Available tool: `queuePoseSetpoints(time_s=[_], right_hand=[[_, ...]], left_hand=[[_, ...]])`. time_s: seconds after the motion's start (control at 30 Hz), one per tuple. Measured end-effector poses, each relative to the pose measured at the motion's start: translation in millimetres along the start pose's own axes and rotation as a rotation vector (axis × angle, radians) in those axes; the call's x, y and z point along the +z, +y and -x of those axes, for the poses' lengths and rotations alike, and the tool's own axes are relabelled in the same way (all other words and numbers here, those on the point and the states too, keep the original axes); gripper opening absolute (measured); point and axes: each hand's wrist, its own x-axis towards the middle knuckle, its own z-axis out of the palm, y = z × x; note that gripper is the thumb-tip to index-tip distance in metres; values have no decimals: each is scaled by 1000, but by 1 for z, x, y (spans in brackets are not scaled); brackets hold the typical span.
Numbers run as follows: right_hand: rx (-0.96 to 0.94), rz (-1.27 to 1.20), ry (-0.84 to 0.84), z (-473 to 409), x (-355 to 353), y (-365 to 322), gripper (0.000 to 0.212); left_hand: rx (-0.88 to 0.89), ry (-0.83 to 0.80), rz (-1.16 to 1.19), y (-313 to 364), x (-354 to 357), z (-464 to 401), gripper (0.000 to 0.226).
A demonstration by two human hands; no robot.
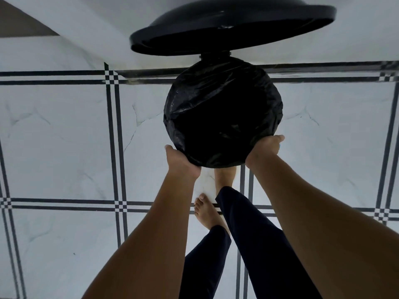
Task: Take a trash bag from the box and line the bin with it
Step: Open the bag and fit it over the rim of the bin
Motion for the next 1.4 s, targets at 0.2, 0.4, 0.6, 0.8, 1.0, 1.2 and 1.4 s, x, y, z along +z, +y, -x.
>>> queuePoseSetpoints(time_s=[0.2, 0.4, 0.6, 0.8, 1.0, 1.2, 1.4], right_hand=[[-423, 261, 289, 13, -9, -12, 61], [-1568, 822, 103, 18, 22, -33, 49], [-1507, 1076, -113, -2, 48, -53, 61], [-1474, 1140, -104, -8, 53, -62, 62], [-1576, 1207, 28, 2, 48, -60, 62], [-1671, 1117, -79, 11, 56, -57, 54], [-1617, 1147, -180, 7, 67, -71, 50]], left_hand=[[396, 338, -337, 12, -11, -19, 38], [1563, 54, -1287, 24, 26, -11, 39], [1351, 67, -1617, 48, 64, -30, 64], [1134, -110, -1527, 82, 79, -31, 61], [1261, -101, -1518, 93, 77, -23, 57], [1432, -1, -1392, 87, 71, -19, 45], [1244, -230, -1459, 93, 87, -29, 41]])
